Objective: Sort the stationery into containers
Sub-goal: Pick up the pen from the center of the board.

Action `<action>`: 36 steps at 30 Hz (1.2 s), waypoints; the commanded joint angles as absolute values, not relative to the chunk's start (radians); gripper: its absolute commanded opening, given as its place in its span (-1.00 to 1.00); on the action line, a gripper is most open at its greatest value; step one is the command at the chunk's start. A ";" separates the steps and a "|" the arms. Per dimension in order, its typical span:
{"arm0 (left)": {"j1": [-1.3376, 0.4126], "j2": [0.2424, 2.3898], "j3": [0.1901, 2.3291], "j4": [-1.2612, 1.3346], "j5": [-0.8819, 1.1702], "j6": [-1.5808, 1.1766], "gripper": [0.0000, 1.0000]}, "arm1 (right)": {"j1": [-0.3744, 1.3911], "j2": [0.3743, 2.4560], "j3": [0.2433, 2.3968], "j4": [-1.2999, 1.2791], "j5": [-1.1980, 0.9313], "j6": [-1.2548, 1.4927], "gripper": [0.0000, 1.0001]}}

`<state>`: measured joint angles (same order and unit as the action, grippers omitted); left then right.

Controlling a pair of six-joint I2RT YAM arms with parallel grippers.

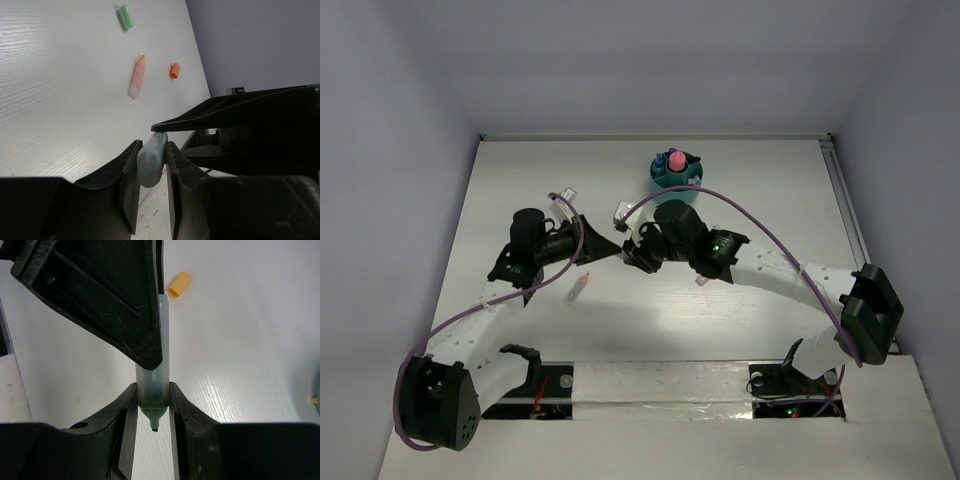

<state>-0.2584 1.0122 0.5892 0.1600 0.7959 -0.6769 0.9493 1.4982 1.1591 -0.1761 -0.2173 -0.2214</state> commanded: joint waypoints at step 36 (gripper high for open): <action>-0.261 0.586 0.420 0.542 0.451 -0.895 -1.00 | 0.388 1.500 1.008 -0.075 0.158 0.305 0.07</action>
